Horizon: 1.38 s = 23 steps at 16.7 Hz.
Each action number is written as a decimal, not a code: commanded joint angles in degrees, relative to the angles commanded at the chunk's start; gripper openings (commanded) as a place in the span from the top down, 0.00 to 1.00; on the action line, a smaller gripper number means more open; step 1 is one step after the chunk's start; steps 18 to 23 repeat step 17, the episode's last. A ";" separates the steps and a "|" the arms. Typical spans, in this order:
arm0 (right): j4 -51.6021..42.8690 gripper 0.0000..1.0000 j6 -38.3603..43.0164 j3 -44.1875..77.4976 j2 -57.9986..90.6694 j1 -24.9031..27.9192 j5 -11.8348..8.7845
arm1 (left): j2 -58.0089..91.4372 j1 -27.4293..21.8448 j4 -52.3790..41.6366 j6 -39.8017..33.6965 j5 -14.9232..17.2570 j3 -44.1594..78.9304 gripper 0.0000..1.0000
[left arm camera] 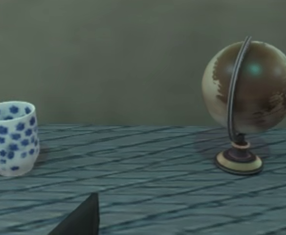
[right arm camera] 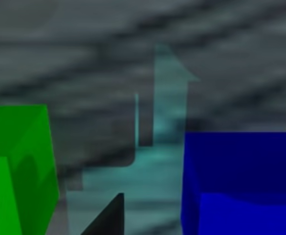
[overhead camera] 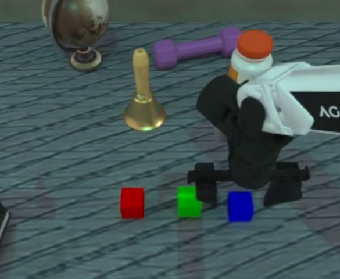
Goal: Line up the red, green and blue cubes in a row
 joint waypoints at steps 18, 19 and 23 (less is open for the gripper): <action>-14.71 0.00 -0.06 9.74 -4.98 0.48 -0.03 | 0.00 0.00 0.00 0.00 0.00 0.00 0.00; -14.71 0.00 -0.06 9.74 -4.98 0.48 -0.03 | 0.00 0.00 0.00 0.00 0.00 0.00 0.00; -14.71 0.00 -0.06 9.74 -4.98 0.48 -0.03 | 0.00 0.00 0.00 0.00 0.00 0.00 0.00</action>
